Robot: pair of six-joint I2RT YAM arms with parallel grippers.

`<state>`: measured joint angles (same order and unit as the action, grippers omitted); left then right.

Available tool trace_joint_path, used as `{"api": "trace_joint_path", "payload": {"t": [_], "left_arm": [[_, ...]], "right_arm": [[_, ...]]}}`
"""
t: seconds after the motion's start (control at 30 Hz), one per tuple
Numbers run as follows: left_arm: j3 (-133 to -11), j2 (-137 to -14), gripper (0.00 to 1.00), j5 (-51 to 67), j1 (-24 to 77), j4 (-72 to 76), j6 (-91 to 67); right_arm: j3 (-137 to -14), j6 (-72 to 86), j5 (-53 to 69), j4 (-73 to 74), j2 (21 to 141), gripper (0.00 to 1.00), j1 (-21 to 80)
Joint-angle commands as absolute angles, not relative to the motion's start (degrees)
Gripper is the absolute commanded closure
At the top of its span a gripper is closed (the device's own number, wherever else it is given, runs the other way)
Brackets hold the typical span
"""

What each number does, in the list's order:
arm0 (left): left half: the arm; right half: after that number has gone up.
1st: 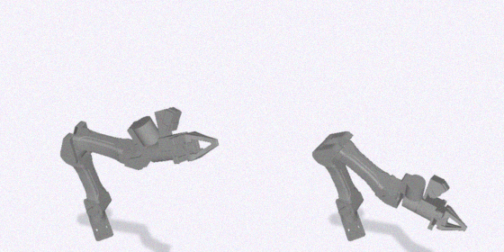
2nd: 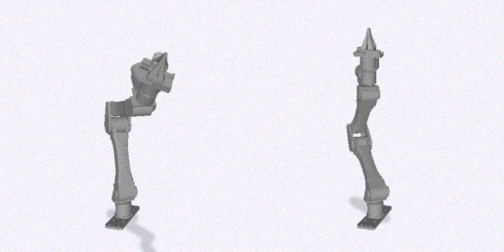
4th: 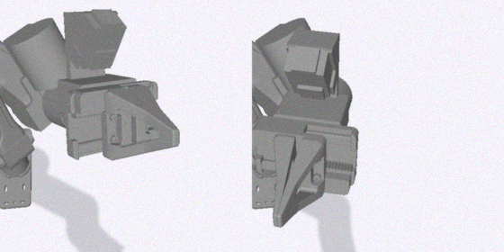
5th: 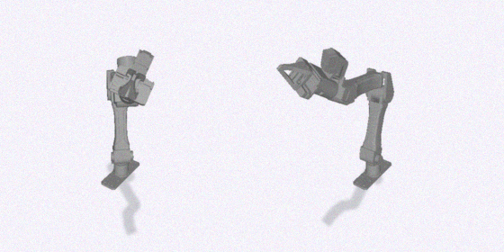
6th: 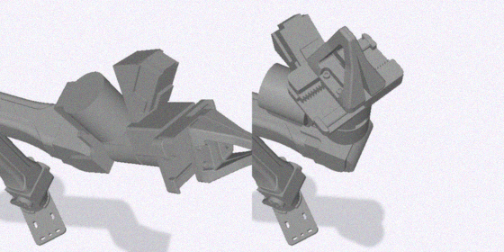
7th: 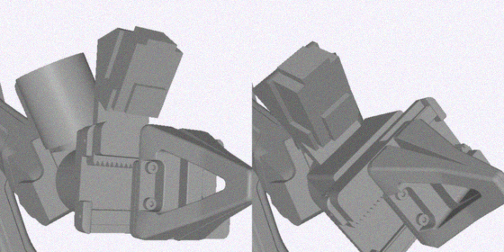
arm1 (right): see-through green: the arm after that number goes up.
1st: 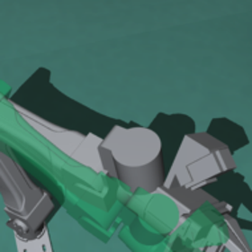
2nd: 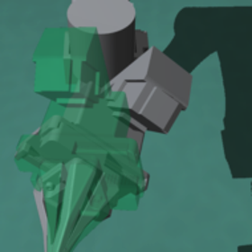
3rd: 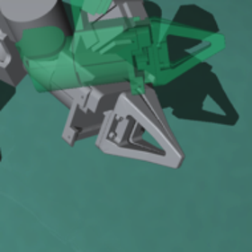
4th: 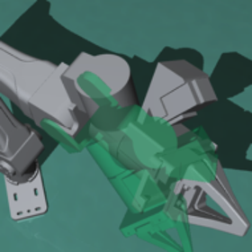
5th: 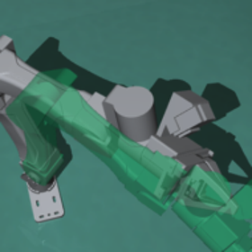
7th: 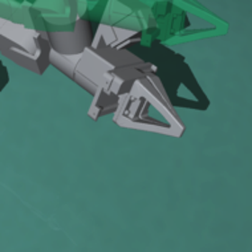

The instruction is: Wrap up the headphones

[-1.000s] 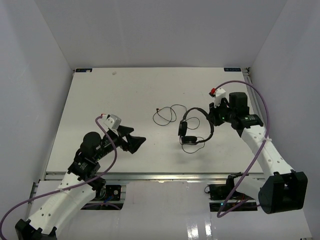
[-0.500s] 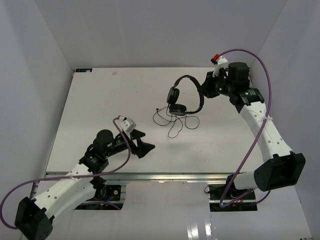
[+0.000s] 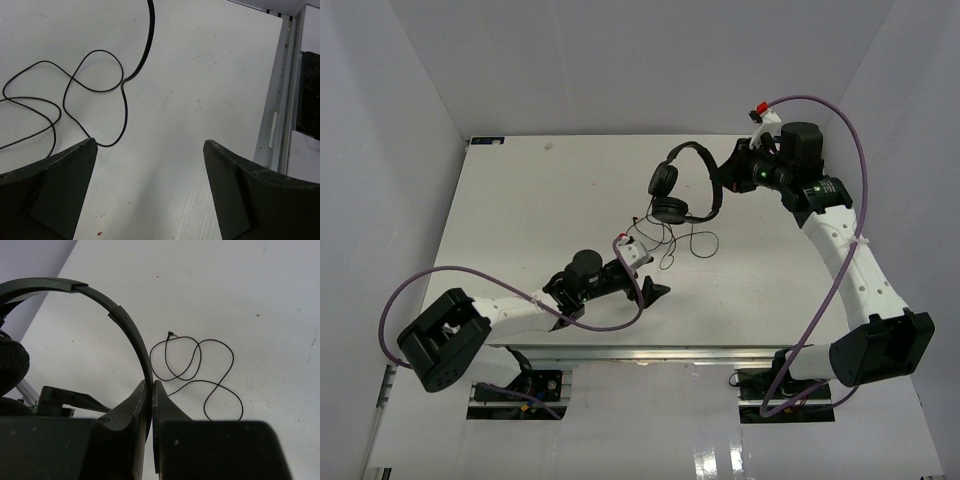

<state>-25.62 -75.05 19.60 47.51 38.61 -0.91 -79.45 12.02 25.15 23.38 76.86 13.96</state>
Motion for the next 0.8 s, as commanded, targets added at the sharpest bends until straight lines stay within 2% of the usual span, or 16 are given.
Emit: {"api": "trace_joint_path", "payload": {"t": [0.0,0.17,0.27,0.3,0.37,0.43,0.77], "left_arm": [[-29.7,-80.6,0.02,13.2,49.8,48.3,4.2],[-31.4,-84.5,0.05,10.6,50.3,52.1,3.7],[-32.8,-86.8,0.19,9.9,50.4,51.7,3.5],[-33.2,-87.2,0.26,9.3,50.5,51.5,3.3],[-33.7,-87.6,0.48,8.1,50.6,52.1,2.9],[-34.2,-87.9,0.56,7.2,50.6,52.2,2.8],[-36.1,-89.1,0.77,8.3,51.0,51.6,2.2]], "right_arm": [[-83.9,16.4,28.1,19.5,73.5,0.92,14.1],[-83.9,18.8,27.9,18.9,72.2,0.92,13.5],[-83.7,21.9,27.7,18.3,71.8,0.92,12.7],[-83.6,22.5,28.0,18.1,71.7,0.92,12.5],[-82.9,23.9,28.2,17.1,71.2,0.92,12.3],[-82.3,24.7,29.3,16.7,70.9,0.92,12.1],[-81.0,29.3,31.1,14.6,70.1,0.92,11.2]]}}
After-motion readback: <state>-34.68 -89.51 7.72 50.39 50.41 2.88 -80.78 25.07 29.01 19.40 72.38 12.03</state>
